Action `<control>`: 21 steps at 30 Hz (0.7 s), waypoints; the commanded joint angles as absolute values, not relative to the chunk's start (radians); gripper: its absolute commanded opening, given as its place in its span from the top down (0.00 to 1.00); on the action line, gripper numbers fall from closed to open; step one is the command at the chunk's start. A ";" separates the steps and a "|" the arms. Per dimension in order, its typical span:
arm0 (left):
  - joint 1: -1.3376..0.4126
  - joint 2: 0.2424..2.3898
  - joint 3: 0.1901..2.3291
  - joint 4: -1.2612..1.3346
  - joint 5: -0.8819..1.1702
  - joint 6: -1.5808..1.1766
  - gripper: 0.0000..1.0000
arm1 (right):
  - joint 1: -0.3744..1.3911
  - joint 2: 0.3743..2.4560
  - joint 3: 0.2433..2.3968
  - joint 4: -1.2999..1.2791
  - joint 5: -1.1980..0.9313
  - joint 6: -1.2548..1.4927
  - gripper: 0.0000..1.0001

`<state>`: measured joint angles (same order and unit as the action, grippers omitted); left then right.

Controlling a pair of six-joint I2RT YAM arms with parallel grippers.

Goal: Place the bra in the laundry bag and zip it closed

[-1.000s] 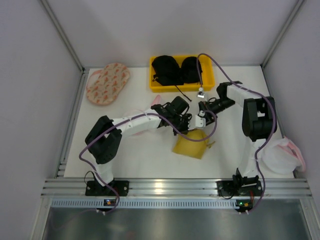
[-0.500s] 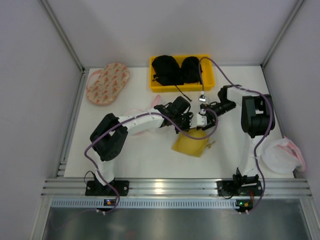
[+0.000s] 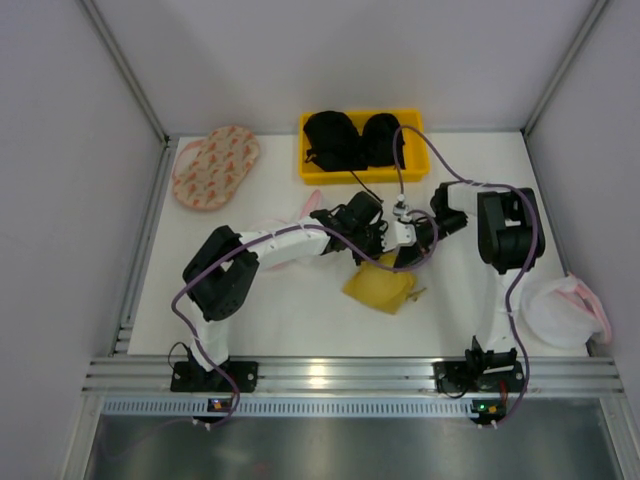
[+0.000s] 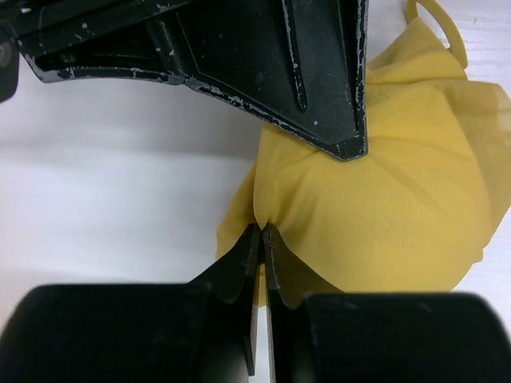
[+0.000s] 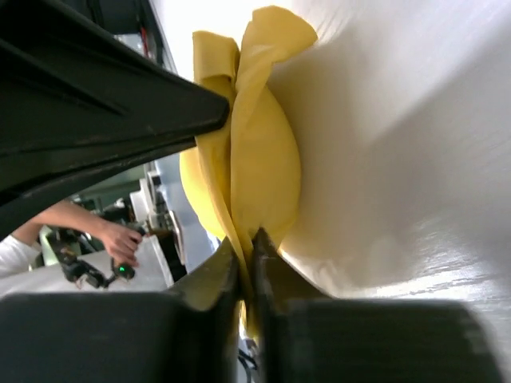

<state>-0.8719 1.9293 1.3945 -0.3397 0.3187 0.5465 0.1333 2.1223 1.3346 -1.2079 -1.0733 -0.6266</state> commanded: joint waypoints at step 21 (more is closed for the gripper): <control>-0.635 1.437 1.350 -0.364 0.747 0.024 0.02 | 0.199 1.777 1.570 -1.495 -1.089 -0.998 1.00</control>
<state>-0.6285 1.4490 1.3594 -0.3408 0.6506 0.0452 0.1532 1.8496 1.4857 -1.3197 -1.0821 -0.8589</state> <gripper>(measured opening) 0.982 0.021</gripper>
